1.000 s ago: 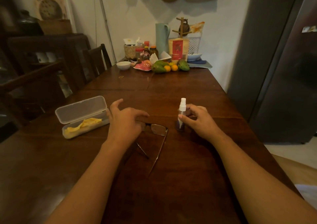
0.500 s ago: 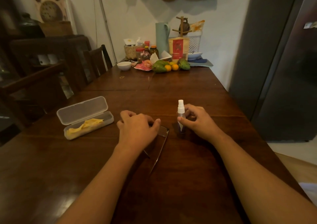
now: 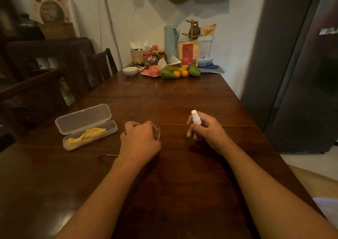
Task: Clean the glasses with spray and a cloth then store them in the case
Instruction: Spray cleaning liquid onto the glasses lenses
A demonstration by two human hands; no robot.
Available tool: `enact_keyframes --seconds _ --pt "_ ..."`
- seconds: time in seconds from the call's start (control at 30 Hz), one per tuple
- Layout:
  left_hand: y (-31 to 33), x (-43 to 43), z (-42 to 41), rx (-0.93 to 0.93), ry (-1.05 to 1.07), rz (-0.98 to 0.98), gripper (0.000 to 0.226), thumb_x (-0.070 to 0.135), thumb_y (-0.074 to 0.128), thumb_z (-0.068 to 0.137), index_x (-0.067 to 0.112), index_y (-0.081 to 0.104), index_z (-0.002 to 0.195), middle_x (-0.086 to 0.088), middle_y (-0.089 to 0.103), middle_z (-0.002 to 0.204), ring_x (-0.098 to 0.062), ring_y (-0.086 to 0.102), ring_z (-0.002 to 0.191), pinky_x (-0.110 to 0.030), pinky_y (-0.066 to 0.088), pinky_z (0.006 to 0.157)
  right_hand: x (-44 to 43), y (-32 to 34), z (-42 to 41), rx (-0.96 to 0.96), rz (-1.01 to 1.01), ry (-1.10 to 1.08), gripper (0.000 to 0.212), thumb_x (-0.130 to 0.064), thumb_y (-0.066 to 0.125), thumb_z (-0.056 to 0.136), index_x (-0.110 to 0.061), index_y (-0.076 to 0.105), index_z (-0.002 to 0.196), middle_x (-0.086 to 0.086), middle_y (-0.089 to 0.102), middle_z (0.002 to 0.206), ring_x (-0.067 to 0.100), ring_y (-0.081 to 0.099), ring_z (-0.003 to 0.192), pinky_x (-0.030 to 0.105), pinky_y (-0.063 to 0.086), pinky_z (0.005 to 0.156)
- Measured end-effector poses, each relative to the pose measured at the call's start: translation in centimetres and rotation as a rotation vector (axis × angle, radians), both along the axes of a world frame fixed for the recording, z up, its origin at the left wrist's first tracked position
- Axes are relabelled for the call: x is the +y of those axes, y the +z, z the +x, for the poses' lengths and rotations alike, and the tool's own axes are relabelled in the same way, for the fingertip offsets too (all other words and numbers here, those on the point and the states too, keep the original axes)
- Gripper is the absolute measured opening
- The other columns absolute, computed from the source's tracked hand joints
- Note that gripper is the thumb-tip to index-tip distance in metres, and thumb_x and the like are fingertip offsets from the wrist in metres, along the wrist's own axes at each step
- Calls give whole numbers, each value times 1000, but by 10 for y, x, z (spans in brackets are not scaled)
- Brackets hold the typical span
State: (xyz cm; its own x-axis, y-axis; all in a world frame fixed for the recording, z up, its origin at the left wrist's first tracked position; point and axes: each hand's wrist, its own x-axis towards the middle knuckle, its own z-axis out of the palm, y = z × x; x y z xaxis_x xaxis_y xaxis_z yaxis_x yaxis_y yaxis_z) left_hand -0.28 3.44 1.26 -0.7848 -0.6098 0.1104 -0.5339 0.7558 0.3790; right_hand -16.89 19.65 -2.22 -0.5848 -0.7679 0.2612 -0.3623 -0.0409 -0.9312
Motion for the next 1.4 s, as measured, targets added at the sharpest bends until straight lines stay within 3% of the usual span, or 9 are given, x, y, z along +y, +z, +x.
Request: enact_keyframes --seconds 0.13,0.27,0.37,0.47,0.7,0.87,1.1,1.23,1.4 --pt "0 2 3 -61 82 -67 17 45 67 83 32 57 86 6 55 94 -28 29 125 -51 41 92 -1 4 3 -84 55 34 44 -60 46 91 -22 65 82 3 67 75 16 61 66 29 48 62" --pt "2 4 3 -82 113 -72 20 44 67 84 31 55 75 7 49 86 -29 31 126 -51 39 92 1 6 2 -179 56 60 58 -71 40 89 -21 62 68 3 62 67 14 56 59 26 45 59" --pt "1 4 3 -65 105 -95 20 44 67 83 31 57 74 11 45 79 -28 34 124 -51 39 92 1 7 1 -251 64 77 59 -69 40 89 -19 57 62 3 55 62 16 49 55 29 42 59" --pt "-2 2 3 46 69 -135 15 42 67 84 27 69 84 8 49 85 -27 35 123 -47 41 91 2 8 2 -288 38 93 61 -66 37 92 -17 50 58 3 47 56 17 41 49 29 39 56" --pt "-7 0 2 400 -54 -109 24 37 64 87 29 72 108 10 63 102 -13 26 115 -23 31 79 4 12 1 -422 -3 105 61 -60 33 92 -14 43 53 2 39 49 18 31 44 29 33 51" --pt "-6 7 3 543 -110 -79 27 33 66 87 28 71 113 9 53 103 -4 24 101 -11 30 71 1 11 5 -382 30 71 60 -58 34 93 -16 42 52 2 37 48 18 28 44 29 30 49" --pt "-9 10 3 575 -99 -35 27 35 67 85 32 71 112 7 49 105 -1 27 94 -11 32 69 -10 10 21 -264 47 6 56 -60 40 86 -19 43 49 -1 37 46 16 27 41 27 28 47" --pt "-9 12 4 614 -131 -56 25 32 69 85 31 72 110 23 39 98 -5 30 97 -12 33 71 -12 11 26 -469 -23 121 60 -56 30 94 -17 41 50 -1 34 44 16 25 40 26 26 44" --pt "-9 13 3 639 -154 -74 24 32 69 84 31 73 108 24 37 99 -5 31 99 -18 41 77 -7 11 24 -656 -131 270 57 -61 35 88 -14 41 55 -1 34 44 14 26 39 25 23 42"
